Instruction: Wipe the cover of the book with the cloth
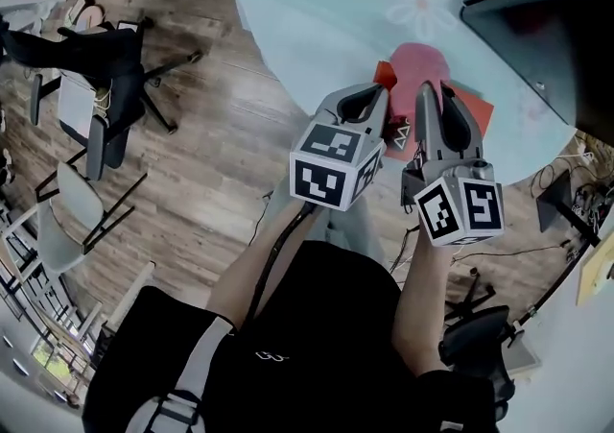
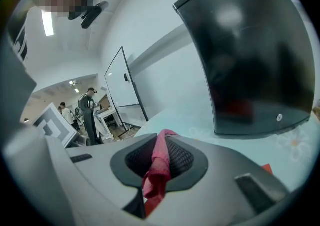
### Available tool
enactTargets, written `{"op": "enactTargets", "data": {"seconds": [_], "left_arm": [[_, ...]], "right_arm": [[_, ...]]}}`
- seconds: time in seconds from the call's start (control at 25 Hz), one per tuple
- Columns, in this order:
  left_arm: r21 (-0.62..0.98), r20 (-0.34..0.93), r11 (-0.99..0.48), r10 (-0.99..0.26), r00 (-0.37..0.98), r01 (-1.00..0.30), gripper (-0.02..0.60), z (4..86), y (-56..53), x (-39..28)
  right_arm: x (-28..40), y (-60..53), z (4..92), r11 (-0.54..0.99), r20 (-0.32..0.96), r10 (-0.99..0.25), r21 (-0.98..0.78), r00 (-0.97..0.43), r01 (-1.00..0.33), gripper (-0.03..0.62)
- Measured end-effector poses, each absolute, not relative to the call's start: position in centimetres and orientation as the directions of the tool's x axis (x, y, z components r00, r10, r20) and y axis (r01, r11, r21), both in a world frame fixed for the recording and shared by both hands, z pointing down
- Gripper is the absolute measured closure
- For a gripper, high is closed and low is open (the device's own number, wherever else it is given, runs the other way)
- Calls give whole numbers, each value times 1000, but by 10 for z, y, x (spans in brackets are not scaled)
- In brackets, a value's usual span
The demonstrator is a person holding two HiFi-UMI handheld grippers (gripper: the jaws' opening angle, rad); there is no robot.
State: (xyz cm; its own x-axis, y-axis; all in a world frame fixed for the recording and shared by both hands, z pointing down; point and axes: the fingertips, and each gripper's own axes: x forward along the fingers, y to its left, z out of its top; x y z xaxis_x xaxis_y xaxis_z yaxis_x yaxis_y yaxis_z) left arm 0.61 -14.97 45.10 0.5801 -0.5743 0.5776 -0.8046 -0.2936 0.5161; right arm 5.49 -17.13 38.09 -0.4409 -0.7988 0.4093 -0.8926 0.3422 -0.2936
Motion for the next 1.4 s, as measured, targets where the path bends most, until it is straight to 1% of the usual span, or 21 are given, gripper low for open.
{"op": "enactTargets", "data": {"seconds": [0.2,0.48,0.76,1.0,1.12,1.4], "left_arm": [[546,599,-233,-564,569,-805,566,468,-160,-9],[578,607,-225,-523,598,-784,566,484,-165,-7],[608,622,-200,-481,618,-768,566,497,-157,-14],[623,607,-218,-470,640,-751,566,495,-162,-7],[625,615,-216,-456,643,-750,566,499,-161,-11],[592,642,-201,-469,607,-780,566,500,-164,-21]], "right_arm": [[49,-179,405,363,473,-760,-261,-446,-895,545],[31,-180,441,400,569,-689,-217,-448,-890,543],[21,-173,459,415,631,-648,-177,-426,-893,543],[18,-170,471,411,660,-628,-170,-413,-896,543],[15,-169,477,432,680,-617,-128,-396,-893,543],[21,-164,488,458,723,-581,-89,-374,-885,542]]}}
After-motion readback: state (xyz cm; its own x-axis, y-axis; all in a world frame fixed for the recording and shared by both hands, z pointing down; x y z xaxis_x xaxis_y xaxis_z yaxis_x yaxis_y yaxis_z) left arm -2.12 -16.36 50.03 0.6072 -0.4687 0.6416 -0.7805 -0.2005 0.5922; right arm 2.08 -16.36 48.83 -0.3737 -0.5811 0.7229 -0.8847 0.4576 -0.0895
